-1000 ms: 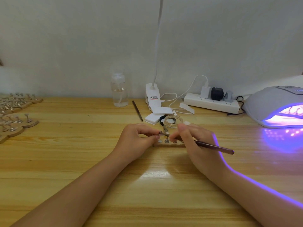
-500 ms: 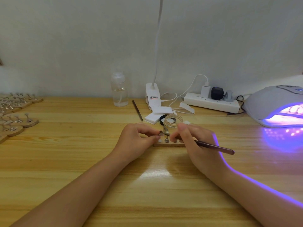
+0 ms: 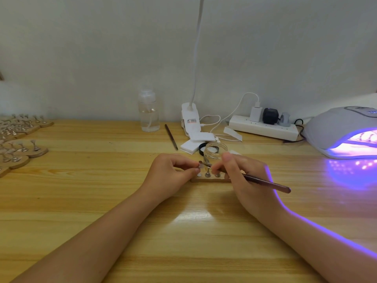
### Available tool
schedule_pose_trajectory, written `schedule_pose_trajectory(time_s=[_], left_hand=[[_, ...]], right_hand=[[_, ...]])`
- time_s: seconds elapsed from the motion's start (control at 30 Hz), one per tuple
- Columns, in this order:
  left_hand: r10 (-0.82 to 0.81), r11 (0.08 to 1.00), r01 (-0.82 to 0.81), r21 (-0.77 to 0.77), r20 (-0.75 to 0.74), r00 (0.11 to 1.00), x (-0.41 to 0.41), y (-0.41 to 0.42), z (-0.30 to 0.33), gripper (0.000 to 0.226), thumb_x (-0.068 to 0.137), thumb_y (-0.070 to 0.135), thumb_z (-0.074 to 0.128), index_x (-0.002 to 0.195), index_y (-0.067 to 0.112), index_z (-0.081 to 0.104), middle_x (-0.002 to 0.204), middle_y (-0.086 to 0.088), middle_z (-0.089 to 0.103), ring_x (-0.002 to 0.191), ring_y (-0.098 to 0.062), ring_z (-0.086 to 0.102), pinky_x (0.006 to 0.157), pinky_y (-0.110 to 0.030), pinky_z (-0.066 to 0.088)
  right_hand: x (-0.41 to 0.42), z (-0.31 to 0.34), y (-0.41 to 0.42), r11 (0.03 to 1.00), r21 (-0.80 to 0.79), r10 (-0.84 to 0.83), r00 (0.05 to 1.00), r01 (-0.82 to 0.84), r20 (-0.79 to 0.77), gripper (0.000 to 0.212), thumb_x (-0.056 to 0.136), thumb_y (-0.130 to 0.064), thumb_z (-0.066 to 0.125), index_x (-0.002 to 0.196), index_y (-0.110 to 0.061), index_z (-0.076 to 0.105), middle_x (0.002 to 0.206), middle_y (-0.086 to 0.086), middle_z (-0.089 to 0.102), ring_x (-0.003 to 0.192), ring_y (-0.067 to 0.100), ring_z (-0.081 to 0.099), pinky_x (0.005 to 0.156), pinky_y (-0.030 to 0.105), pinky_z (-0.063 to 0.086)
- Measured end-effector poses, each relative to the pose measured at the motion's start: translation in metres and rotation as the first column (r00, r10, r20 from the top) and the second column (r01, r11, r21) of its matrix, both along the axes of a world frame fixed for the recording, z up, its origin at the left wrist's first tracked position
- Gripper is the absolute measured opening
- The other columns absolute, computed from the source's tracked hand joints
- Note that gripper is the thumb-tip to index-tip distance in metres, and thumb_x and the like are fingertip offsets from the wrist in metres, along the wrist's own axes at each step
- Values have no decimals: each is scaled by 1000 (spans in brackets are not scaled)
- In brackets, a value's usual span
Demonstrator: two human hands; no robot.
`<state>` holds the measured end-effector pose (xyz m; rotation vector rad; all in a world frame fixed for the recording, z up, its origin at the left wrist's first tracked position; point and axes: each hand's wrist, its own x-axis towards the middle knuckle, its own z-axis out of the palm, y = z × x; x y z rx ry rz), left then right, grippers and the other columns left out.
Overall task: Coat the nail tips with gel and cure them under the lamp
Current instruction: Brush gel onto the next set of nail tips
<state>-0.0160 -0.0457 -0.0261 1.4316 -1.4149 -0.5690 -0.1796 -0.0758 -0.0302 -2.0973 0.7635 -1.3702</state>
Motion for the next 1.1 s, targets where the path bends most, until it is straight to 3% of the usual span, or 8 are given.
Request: schedule_pose_trajectory(time_s=[0.2,0.33,0.47,0.6,0.73,0.87,1.0,1.1], left_hand=[[12,1000,-11,7,-25,1000,0,0,0,14,74,4,72,75,19,73,74,7,69,70,2,62,64,-4,44],[13,1000,-13,0,-10,1000,0,0,0,20,74,5,72,70,24,71,69,13,67,69,6,60,64,-3,43],[19,1000,-19,-2,5,1000,1,-1,-1,16,73,6,73,75,21,73,71,17,66,71,8,60,66,-2,43],[8,1000,-8,-9,7,1000,1,-1,-1,15,73,4,72,75,19,73,71,15,66,70,9,60,66,-2,42],[6,1000,-6,-12,14,1000,1,-1,-2,13,74,4,72,79,15,74,75,9,68,72,5,61,67,-4,43],[9,1000,-9,2,14,1000,0,-1,-2,11,74,5,71,79,14,74,77,5,69,74,0,61,69,-6,43],[13,1000,-13,2,18,1000,1,-1,-2,11,74,5,72,80,14,74,79,3,70,77,-1,62,71,-7,45],[14,1000,-14,-2,25,1000,0,0,-1,11,74,5,72,79,14,74,76,6,69,72,3,60,68,-6,44]], right_hand=[[-1,0,1,1000,8,7,1000,-7,30,39,87,-45,38,67,-28,66,64,-16,65,64,-2,59,61,8,41],[-1,-1,0,996,79,36,996,-42,79,39,90,-38,46,61,-22,67,61,-6,66,58,-1,60,58,9,42],[-1,1,1,1000,3,-4,1000,4,15,38,90,-47,41,68,-28,67,66,-13,66,64,-4,59,61,7,40],[-1,0,1,993,107,36,994,-47,103,44,89,-48,46,62,-21,68,64,-4,68,60,3,63,63,16,50],[-1,2,1,999,-23,-24,1000,23,-19,35,89,-46,42,70,-31,66,67,-15,66,71,3,61,67,16,45],[1,0,1,997,72,26,999,-29,33,43,87,-47,42,63,-23,68,65,-5,68,65,7,64,68,30,52],[0,2,0,1000,-23,-20,1000,20,-20,40,87,-48,36,70,-30,67,68,-15,66,73,3,62,68,21,47],[0,0,1,999,49,7,1000,-8,15,46,85,-49,37,63,-23,68,67,-7,68,66,6,63,68,29,51]])
